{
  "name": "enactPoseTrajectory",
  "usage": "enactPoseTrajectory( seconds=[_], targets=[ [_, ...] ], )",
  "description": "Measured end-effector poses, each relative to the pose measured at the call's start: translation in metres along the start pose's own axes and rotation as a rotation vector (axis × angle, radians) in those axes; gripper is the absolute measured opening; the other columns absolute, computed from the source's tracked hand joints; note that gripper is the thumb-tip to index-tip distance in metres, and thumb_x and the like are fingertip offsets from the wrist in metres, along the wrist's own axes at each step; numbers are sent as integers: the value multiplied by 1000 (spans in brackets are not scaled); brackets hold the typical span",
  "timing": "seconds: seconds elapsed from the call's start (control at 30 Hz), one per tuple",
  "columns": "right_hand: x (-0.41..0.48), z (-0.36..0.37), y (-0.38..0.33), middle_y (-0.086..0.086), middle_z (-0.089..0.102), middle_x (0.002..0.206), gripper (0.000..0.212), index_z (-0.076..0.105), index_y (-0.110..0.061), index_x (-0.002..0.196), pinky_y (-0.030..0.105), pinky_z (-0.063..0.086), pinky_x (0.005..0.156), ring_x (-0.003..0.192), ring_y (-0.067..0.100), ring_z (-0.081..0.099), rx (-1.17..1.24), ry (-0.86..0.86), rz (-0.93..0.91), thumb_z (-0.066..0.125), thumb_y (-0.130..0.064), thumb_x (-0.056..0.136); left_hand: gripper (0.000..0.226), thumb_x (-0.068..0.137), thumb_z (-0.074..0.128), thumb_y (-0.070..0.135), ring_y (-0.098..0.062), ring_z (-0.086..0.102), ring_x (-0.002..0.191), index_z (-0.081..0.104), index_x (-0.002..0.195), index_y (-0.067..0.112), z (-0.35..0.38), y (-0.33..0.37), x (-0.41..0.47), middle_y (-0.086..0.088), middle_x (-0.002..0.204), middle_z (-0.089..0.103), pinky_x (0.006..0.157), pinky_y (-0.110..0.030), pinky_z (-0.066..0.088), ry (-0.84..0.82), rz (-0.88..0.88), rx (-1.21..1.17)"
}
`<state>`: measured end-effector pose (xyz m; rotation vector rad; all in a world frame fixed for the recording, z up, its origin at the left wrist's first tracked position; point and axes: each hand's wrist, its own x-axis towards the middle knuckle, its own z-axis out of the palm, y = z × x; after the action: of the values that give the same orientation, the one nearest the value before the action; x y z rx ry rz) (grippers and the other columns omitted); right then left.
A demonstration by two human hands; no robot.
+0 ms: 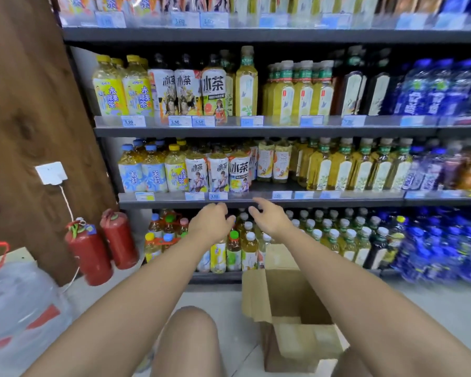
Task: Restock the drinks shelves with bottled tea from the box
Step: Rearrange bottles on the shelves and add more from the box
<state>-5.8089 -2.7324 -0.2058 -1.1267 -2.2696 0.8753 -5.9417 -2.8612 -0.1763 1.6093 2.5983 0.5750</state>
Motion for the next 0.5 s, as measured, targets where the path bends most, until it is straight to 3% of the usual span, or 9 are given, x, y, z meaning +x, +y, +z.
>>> enactPoseTrajectory(
  seconds=[0.13, 0.3, 0.37, 0.5],
  targets=[
    [-8, 22, -16, 8, 53, 144, 52, 44, -21, 148, 29, 40, 100, 130, 25, 51, -11, -85, -51, 49, -41, 100, 32, 96, 53, 46, -24, 60, 95, 62, 109, 19, -10, -18, -9, -3, 106, 63, 80, -41, 54, -14, 9, 8],
    [-5, 98, -45, 5, 63, 132, 43, 55, -19, 138, 28, 43, 96, 117, 22, 59, -39, -242, -170, 51, -36, 99, 22, 95, 56, 39, -28, 63, 95, 57, 90, 18, 1, -91, -26, -2, 110, 67, 77, -38, 53, -29, -76, -31],
    [-5, 135, -48, 1, 69, 119, 34, 62, -22, 129, 30, 47, 88, 98, 20, 62, -45, -318, -206, 52, -33, 98, 20, 94, 57, 35, -32, 63, 98, 60, 92, 15, 17, -128, -37, -9, 105, 69, 80, -40, 53, -42, -136, -38],
    [-9, 217, -30, 0, 68, 119, 31, 63, -22, 127, 24, 44, 78, 101, 17, 64, -30, -454, -190, 53, -29, 99, 20, 93, 57, 31, -32, 63, 96, 66, 98, 14, 62, -209, -58, -10, 101, 69, 78, -39, 54, -57, -294, -74]
  ],
)
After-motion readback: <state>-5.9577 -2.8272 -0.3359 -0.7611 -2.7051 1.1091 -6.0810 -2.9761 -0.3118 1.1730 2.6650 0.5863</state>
